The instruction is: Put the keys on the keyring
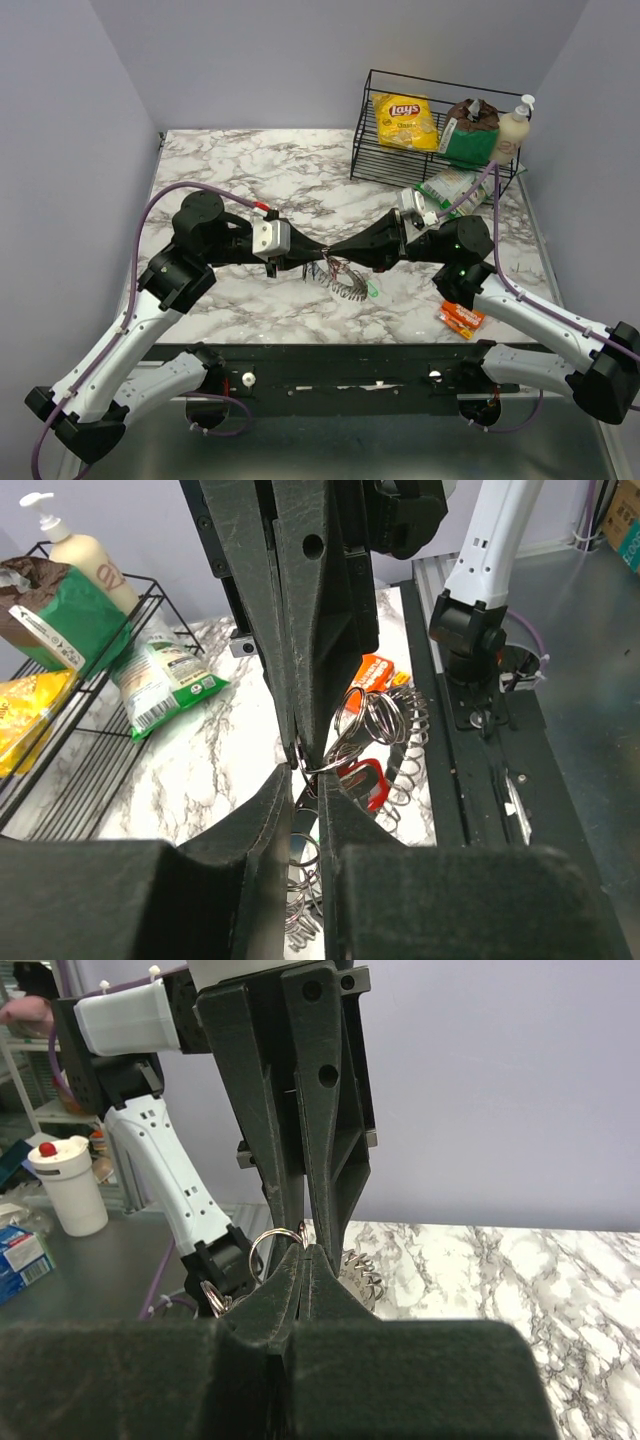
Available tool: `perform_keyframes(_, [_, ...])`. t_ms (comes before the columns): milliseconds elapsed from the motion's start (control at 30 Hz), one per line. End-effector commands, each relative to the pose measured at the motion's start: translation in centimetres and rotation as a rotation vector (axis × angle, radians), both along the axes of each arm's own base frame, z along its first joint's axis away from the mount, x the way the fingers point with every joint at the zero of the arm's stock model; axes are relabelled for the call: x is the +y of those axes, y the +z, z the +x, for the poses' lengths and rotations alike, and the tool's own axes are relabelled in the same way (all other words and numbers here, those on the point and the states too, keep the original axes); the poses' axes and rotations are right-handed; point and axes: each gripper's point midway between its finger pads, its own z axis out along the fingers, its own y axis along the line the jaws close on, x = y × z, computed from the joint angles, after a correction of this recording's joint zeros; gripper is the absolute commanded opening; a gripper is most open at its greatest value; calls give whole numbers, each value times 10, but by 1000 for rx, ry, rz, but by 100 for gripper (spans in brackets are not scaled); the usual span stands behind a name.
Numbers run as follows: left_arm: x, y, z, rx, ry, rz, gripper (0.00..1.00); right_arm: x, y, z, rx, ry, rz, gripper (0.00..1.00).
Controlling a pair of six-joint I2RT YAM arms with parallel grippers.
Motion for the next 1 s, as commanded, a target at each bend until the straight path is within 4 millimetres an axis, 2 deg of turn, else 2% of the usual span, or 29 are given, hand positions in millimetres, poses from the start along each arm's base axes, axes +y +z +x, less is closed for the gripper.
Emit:
perform_keyframes(0, [4, -5, 13, 1, 84, 30, 17, -5, 18, -6, -58, 4, 64, 1])
perform_keyframes(167, [4, -8, 22, 18, 120, 51, 0, -5, 18, -7, -60, 10, 62, 1])
perform_keyframes(333, [8, -6, 30, 6, 177, 48, 0, -4, 15, -5, -52, 6, 56, 1])
perform_keyframes(500, [17, -2, 41, -26, 270, 39, 0, -3, 11, -2, -42, -6, 51, 9])
perform_keyframes(600, [20, -3, 44, -39, 296, 38, 0, -3, 11, 1, -36, -20, 53, 25])
perform_keyframes(633, [21, -3, 45, -44, 303, 40, 0, -4, 11, 1, -31, -25, 54, 34])
perform_keyframes(767, [23, -5, 48, -72, 321, 43, 0, -6, 10, 4, -25, -54, 63, 53])
perform_keyframes(967, [33, -14, 50, -183, 347, 67, 0, -12, 11, 13, -14, -128, 81, 76])
